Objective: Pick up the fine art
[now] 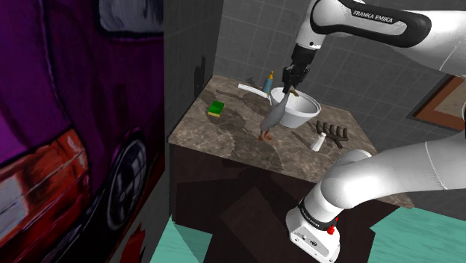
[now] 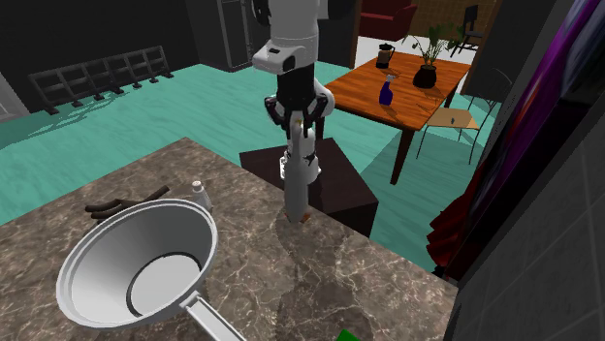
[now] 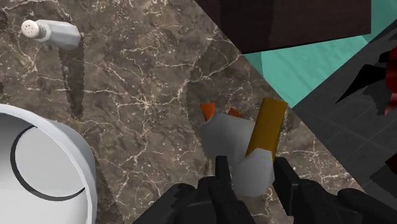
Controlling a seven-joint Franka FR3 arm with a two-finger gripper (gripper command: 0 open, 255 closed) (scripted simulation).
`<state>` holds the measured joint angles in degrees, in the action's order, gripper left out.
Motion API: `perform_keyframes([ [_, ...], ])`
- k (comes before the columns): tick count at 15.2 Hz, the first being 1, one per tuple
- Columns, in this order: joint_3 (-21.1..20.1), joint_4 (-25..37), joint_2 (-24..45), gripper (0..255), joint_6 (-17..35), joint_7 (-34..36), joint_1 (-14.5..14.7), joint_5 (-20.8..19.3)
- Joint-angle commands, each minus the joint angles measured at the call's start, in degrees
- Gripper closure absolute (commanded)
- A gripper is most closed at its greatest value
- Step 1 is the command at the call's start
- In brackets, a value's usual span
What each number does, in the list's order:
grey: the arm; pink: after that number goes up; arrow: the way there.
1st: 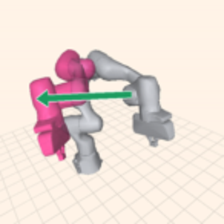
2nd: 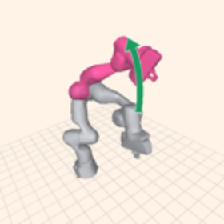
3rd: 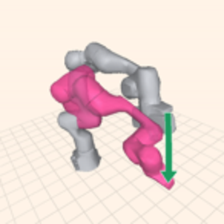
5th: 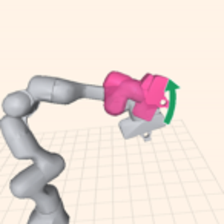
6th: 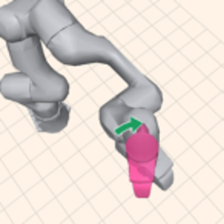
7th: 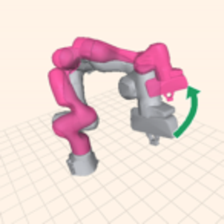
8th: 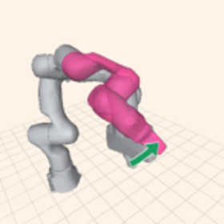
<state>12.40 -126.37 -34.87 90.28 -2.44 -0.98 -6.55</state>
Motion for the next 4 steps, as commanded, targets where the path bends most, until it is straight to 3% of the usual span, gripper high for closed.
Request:
perform_keyframes([
  [1, 0.0, 1.7, 0.2, 255, -1.4, -0.2, 0.0, 0.0],
  [4, -0.1, 2.7, 0.4, 255, -2.3, -0.2, 0.1, 0.1],
])
